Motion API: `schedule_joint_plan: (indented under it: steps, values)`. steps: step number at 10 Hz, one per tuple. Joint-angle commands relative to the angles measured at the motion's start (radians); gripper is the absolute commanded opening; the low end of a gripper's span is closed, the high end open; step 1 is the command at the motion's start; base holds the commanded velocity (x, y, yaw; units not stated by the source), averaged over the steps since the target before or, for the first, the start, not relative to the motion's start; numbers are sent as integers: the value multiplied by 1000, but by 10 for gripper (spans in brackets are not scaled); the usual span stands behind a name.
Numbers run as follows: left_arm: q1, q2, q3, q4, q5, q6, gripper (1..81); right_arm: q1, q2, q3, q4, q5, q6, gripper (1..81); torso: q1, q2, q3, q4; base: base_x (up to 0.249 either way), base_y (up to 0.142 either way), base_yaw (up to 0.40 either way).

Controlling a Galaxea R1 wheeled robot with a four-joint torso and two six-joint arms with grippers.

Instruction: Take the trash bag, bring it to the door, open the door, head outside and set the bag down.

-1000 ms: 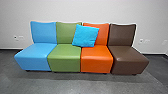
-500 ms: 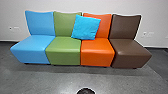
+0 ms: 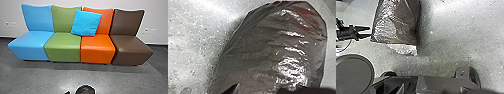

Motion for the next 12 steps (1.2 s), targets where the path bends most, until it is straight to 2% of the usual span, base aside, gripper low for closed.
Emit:
schedule_joint_plan:
  steps: [1, 3, 4, 7, 9, 11, 12]
  values:
    - [-119, -15, 12, -51, 74, -4, 811, 66, -50, 20, 19, -65, 2, 811, 64, -99, 0, 0, 0, 0, 0]
    - [-122, -15, 7, -100, 100, -4, 811, 66, -42, 19, 19, -63, 2, 811, 99, -155, 0, 0, 0, 0, 0]
    - [-119, -10, 7, -120, 100, -6, 811, 67, -36, 13, 19, -63, 2, 811, 60, -96, 0, 0, 0, 0, 0]
    - [-117, 7, 15, -214, 107, -6, 811, 67, -33, 8, 21, -63, 2, 811, 92, -148, 0, 0, 0, 0, 0]
    - [-105, 31, 10, -219, 108, -6, 811, 67, -30, 0, 22, -63, 3, 811, 94, -151, 0, 0, 0, 0, 0]
    - [-85, 33, 13, -263, 130, -10, 811, 67, -18, -10, 24, -63, 3, 811, 94, -151, 0, 0, 0, 0, 0]
    - [-71, 41, 10, -269, 132, -12, 811, 67, -12, -15, 24, -63, 3, 811, 94, -151, 0, 0, 0, 0, 0]
